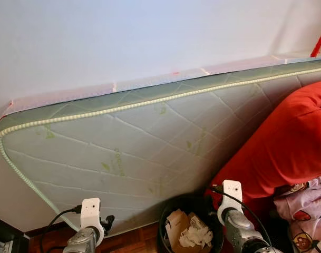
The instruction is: Clean up the room
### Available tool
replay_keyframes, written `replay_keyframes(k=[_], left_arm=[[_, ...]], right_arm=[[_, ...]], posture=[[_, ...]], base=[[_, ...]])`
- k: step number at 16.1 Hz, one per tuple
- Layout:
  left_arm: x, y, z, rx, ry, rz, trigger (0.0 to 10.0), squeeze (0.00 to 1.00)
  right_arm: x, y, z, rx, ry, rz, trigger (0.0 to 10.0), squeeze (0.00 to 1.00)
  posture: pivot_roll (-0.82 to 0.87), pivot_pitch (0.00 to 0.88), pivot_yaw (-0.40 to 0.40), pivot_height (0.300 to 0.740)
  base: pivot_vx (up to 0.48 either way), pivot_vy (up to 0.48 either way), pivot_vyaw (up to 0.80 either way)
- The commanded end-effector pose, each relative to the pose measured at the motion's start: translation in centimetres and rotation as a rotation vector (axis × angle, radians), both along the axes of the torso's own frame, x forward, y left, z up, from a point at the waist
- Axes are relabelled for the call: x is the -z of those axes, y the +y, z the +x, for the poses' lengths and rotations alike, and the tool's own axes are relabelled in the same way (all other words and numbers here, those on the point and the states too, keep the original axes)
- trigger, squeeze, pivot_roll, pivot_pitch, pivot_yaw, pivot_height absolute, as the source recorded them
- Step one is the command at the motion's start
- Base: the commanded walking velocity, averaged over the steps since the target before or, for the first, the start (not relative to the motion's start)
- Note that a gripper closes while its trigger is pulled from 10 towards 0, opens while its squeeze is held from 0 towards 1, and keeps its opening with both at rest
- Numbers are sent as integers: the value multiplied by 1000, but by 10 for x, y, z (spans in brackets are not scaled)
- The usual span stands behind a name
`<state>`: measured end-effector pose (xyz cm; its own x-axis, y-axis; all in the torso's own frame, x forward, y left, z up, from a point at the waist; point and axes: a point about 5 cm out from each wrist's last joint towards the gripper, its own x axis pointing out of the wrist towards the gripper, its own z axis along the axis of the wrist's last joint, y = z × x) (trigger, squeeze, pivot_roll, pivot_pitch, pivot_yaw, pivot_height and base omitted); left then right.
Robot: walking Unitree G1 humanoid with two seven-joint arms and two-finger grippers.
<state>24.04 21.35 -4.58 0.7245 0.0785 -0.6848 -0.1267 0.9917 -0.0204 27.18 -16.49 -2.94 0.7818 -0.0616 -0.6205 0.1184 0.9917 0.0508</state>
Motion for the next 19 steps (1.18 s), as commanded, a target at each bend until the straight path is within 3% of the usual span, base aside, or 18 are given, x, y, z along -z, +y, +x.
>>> replay_keyframes(k=[1,3,6,10,13,14,15,16,19], left_arm=[[1,1,-1,-1,7,1,10000,0],[1,1,-2,-3,6,3,10000,0],[1,2,-2,-4,4,3,10000,0],[2,3,-3,-12,-1,4,10000,0],[2,3,-4,-11,-2,6,10000,0],[2,3,-4,-10,-3,6,10000,0],[2,3,-4,-10,-4,6,10000,0],[2,3,-4,-10,-4,6,10000,0],[2,3,-4,-14,-7,4,10000,0]], right_arm=[[-2,1,1,3,-36,22,10000,0],[-8,4,5,-51,-118,49,10000,0],[-9,7,4,-39,-152,105,10000,0],[-12,6,6,-81,-199,43,10000,0],[-17,6,7,-82,-264,56,10000,0],[-24,-2,11,-72,-328,52,10000,0],[-63,-45,21,-55,-582,24,10000,0],[-81,-59,23,-63,-685,6,10000,0],[-80,-58,26,-43,-680,-1,10000,0]], posture=[[109,0,-13,740],[100,0,-14,740],[88,0,-15,740],[79,0,-17,740],[68,0,-15,740],[68,0,-15,740],[68,0,-15,740],[69,0,-16,740],[73,0,-17,740]], base=[[0,0,0],[0,0,0],[0,0,0],[0,0,0],[0,0,0],[0,0,0],[0,0,0],[0,0,0],[0,0,0]])
